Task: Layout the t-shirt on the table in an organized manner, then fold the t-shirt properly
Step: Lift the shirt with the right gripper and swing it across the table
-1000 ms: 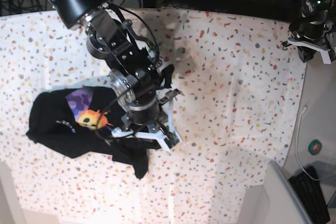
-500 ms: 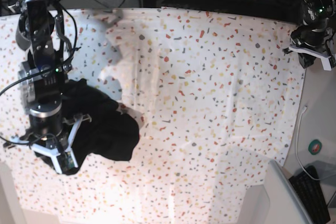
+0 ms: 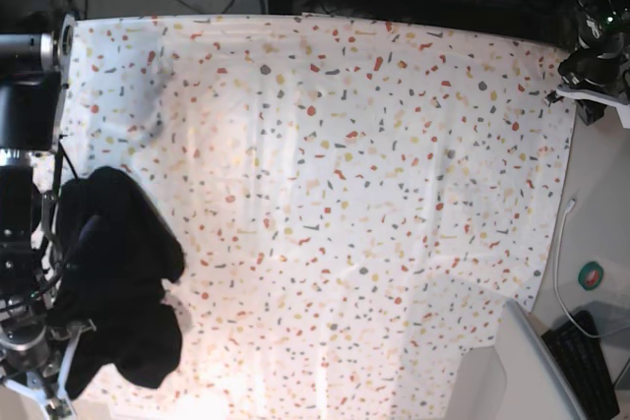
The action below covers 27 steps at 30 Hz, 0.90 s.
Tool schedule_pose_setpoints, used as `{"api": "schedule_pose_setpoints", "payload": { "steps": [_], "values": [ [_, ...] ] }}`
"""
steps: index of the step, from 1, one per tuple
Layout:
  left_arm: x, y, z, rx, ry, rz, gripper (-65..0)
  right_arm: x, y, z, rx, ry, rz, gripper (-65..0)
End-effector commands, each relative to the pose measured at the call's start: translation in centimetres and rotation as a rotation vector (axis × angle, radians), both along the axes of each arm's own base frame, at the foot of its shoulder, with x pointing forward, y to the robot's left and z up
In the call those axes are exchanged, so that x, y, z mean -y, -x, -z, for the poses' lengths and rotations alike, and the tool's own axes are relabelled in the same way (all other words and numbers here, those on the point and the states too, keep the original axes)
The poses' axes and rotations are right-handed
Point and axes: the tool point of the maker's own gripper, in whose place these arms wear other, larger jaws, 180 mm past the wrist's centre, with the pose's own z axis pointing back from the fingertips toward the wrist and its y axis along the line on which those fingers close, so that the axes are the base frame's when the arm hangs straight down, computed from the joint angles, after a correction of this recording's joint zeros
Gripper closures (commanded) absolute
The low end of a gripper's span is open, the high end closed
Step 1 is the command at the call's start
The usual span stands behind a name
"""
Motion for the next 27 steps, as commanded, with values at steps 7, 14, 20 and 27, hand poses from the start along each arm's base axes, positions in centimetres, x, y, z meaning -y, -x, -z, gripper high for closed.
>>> {"api": "schedule_pose_setpoints", "payload": {
  "steps": [7, 14, 20, 27],
  "values": [
    [-1.2, 0.6, -1.2, 0.042, -0.021, -0.047, -4.3, -6.6, 0.2, -2.6, 0.134, 0.032, -0.186, 0.0],
    [-1.5, 0.3, -1.6, 0.049, -0.036, -0.044, -4.3, -25.3, 6.1, -5.4, 0.217, 0.009, -0.598, 0.0],
    [-3.3, 1.2, -2.5, 0.049, -0.067, -0.082, -4.3, -38.4, 13.8, -10.1, 0.326, -0.070, -0.921, 0.0],
    [-4.8, 2.4, -3.1, 0.048, -0.089, -0.123, -4.3, -39.8, 13.4, -13.9, 0.449, 0.037, -0.873, 0.0]
  ]
}}
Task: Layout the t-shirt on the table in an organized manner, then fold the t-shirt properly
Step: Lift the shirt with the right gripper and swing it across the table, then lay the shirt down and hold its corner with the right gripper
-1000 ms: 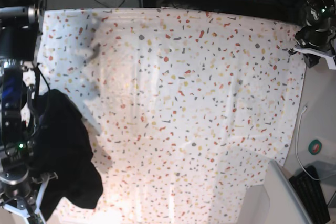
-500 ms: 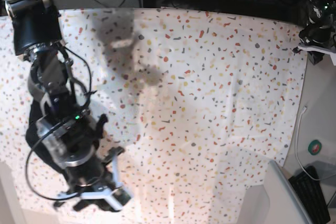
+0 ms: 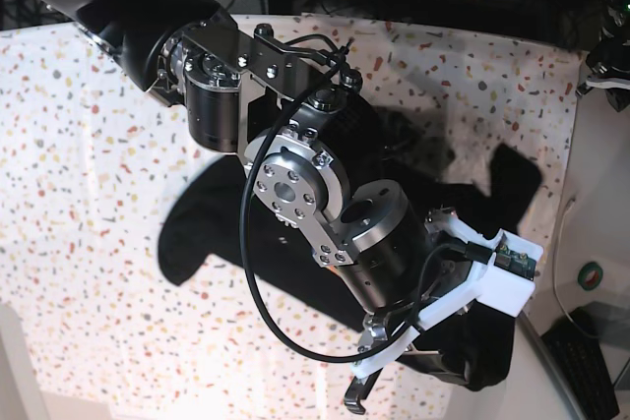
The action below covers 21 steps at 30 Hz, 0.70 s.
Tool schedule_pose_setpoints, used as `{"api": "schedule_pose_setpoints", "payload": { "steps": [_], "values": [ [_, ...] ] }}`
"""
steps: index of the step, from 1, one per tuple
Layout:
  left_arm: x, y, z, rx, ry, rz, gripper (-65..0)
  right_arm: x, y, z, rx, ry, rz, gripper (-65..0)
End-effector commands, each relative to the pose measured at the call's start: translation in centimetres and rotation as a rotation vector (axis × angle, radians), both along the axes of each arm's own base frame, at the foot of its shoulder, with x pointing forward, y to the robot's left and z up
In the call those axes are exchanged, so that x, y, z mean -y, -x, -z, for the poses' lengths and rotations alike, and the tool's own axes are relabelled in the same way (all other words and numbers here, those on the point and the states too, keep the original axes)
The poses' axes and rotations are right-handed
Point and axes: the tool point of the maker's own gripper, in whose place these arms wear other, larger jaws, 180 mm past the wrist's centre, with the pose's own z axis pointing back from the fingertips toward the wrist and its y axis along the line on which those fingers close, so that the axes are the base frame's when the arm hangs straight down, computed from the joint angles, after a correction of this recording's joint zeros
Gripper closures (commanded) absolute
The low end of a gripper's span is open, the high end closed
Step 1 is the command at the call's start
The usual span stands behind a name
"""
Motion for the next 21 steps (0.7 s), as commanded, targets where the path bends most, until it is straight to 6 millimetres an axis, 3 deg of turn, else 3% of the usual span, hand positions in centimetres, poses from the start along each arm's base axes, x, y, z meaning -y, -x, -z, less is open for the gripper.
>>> {"api": "schedule_pose_setpoints", "payload": {
  "steps": [1, 5, 9, 15, 19, 21],
  "values": [
    [-0.7, -0.3, -1.3, 0.024, -0.038, 0.005, -4.3, 1.6, -1.2, -1.4, 0.042, -0.026, 0.050, 0.0],
    [-0.8, 0.2, -0.1, 0.006, -0.015, -0.009, -4.3, 7.8, -4.3, 1.5, -0.046, -0.025, 0.188, 0.0],
    [-0.9, 0.5, 1.0, -0.007, 0.010, -0.019, -4.3, 15.6, -7.7, 5.8, -0.194, -0.040, 0.351, 0.0],
    [-0.8, 0.4, 1.0, -0.005, 0.011, -0.018, -4.3, 27.2, -12.6, 12.9, -0.419, -0.182, 0.589, 0.0],
    [-0.8, 0.4, 1.0, -0.005, 0.011, -0.016, -4.3, 34.4, -14.6, 18.2, -0.547, -0.267, 0.746, 0.0],
    [-0.8, 0.6, 1.0, -0.008, 0.011, -0.018, -4.3, 37.0, -15.1, 20.7, -0.641, -0.283, 0.818, 0.0]
  ]
}}
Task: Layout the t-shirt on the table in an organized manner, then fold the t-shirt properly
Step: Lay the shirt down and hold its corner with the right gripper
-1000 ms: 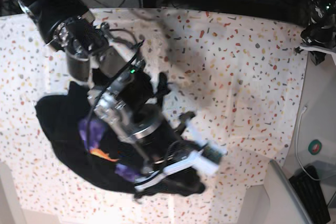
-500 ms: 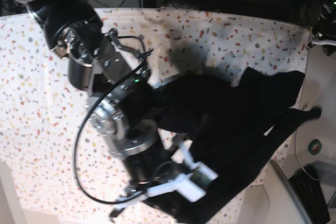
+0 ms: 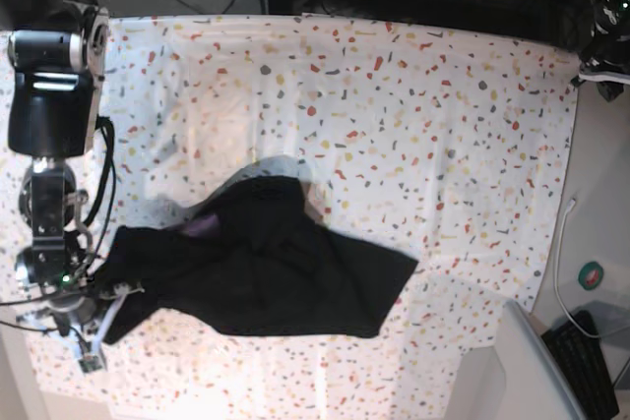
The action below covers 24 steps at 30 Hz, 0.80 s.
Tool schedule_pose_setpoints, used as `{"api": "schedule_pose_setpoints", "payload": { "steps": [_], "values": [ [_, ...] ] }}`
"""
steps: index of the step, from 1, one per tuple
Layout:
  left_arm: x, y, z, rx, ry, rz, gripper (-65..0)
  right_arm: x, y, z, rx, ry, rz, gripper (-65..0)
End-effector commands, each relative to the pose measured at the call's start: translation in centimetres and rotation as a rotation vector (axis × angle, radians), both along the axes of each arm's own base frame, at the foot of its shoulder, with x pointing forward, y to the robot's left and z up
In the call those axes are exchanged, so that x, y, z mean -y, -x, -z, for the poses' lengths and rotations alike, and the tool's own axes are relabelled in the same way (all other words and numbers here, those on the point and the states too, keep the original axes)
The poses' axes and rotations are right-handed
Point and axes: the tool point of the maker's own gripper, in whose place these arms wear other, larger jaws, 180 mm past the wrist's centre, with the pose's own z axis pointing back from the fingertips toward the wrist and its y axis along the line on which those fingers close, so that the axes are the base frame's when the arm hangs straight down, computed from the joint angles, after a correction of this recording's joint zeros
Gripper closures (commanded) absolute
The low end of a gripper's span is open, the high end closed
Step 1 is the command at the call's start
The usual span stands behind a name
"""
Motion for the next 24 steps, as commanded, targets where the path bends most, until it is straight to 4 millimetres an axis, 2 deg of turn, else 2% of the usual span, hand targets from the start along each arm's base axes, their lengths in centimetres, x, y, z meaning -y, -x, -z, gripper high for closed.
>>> {"api": "schedule_pose_setpoints", "payload": {
  "steps": [1, 2, 4, 5, 6, 9, 11, 13, 15, 17, 20, 24],
  "values": [
    [-0.7, -0.3, -1.3, 0.029, -0.037, 0.003, -4.3, 1.5, -1.8, -2.0, 0.041, -0.006, 0.037, -2.4],
    [-0.7, -0.2, -1.3, 0.025, -0.037, 0.003, -4.3, 2.6, -1.7, -1.0, -0.004, -0.030, 0.076, -13.2],
    [-0.7, -0.1, -1.3, 0.026, -0.038, 0.002, -4.3, 3.9, -1.5, -0.6, -0.024, -0.071, 0.132, -30.5],
    [-0.8, -0.1, -1.3, 0.026, -0.037, 0.000, -4.3, 4.3, -1.5, -1.1, -0.005, -0.081, 0.145, -36.9],
    [-0.8, 0.0, -1.2, 0.024, -0.037, 0.000, -4.3, 4.2, -1.3, -1.4, 0.007, -0.088, 0.143, -39.3],
    [-0.7, 0.0, -1.1, 0.023, -0.035, -0.001, -4.3, 2.3, 0.5, -3.6, 0.038, -0.117, 0.102, -38.4],
    [-0.7, 0.0, -1.1, 0.023, -0.035, -0.001, -4.3, 1.2, 3.1, -4.3, 0.011, -0.153, 0.142, -37.4],
    [-0.7, 0.0, -1.1, 0.023, -0.033, -0.002, -4.3, 0.1, 6.3, -3.8, -0.038, -0.223, 0.198, -37.1],
    [-0.5, -0.1, -1.0, 0.026, -0.030, 0.002, -4.3, -1.3, 8.8, -2.1, -0.083, -0.324, 0.226, -37.1],
    [-0.5, -0.3, -1.1, 0.029, -0.029, 0.003, -4.3, -2.2, 10.1, -0.1, -0.117, -0.430, 0.245, -37.2],
    [-0.5, -0.3, -1.1, 0.030, -0.029, 0.003, -4.3, -3.8, 10.8, 3.5, -0.189, -0.623, 0.260, -37.4],
    [-0.4, -0.4, -1.1, 0.032, -0.028, 0.004, -4.3, -2.6, 10.3, 6.0, -0.149, -0.811, 0.406, -37.4]
  ]
}}
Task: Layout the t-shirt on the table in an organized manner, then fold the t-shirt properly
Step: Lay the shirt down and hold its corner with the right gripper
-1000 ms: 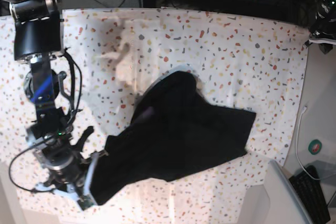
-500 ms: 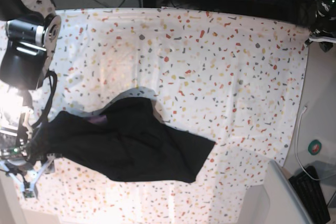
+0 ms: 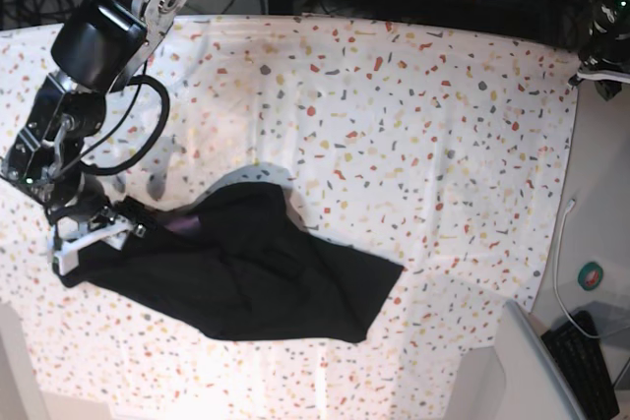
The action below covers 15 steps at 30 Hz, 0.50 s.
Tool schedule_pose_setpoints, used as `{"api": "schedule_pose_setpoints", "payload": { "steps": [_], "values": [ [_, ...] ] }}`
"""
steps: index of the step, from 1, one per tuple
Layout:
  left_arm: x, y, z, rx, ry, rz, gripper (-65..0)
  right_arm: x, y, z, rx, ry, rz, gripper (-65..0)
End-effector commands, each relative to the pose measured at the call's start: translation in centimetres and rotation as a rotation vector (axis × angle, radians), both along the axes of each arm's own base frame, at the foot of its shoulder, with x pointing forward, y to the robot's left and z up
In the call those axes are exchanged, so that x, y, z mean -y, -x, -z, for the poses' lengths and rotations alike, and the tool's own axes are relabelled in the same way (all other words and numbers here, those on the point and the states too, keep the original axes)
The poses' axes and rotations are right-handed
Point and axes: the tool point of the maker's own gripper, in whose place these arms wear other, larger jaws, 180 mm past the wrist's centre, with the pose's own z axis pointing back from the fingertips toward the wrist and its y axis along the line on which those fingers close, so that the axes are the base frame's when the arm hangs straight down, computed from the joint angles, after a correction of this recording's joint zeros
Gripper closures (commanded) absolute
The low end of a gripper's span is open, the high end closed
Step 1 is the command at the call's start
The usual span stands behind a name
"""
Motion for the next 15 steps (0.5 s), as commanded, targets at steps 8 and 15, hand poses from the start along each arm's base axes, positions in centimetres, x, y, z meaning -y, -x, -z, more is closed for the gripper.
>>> {"api": "schedule_pose_setpoints", "payload": {
  "steps": [8, 15],
  "values": [
    [-0.6, -0.6, -1.3, 0.033, -0.036, 0.007, -4.3, 0.8, -3.6, 0.8, 0.070, -0.052, 0.076, -37.4],
    [-0.6, -0.5, -1.3, 0.032, -0.036, 0.007, -4.3, 2.3, -4.3, 3.2, 0.024, -0.072, 0.177, -37.1]
  ]
}}
